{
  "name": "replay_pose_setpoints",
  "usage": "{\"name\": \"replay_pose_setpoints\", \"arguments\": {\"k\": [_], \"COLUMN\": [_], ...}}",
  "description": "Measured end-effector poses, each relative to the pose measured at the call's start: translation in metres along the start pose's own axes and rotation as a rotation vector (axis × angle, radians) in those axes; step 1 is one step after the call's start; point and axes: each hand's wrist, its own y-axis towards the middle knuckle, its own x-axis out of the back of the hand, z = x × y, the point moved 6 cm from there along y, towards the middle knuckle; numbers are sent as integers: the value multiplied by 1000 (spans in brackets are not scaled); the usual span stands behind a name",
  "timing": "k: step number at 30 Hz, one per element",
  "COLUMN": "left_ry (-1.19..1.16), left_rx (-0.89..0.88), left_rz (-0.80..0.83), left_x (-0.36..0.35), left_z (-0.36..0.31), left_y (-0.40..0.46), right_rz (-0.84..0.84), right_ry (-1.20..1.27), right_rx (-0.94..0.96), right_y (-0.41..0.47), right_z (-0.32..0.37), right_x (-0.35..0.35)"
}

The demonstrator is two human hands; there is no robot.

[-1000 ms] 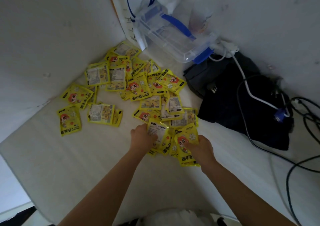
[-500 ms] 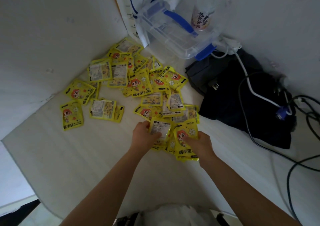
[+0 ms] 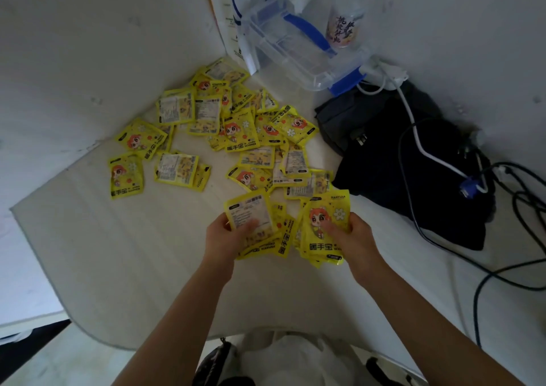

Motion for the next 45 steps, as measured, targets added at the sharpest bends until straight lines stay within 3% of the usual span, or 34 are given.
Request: {"name": "replay_pose_setpoints", "arguments": {"k": [6,12,31,45], "left_ry": [-197,-214,43,297], "left_rx": [95,99,45,56], "left_rz": [1,40,293,605], "left_x": [6,16,62,-12], "left_z": [23,39,121,203], "left_y": [-28,-55,-143,-264], "right_rz": [111,151,-266,-470], "right_ry": [59,118,331,572], "right_rx": [11,16,-4,0], "right_y": [-27,-67,-229,-374], "right_z": [-4,-13,-163,-276], "right_x": [13,15,12,96]}}
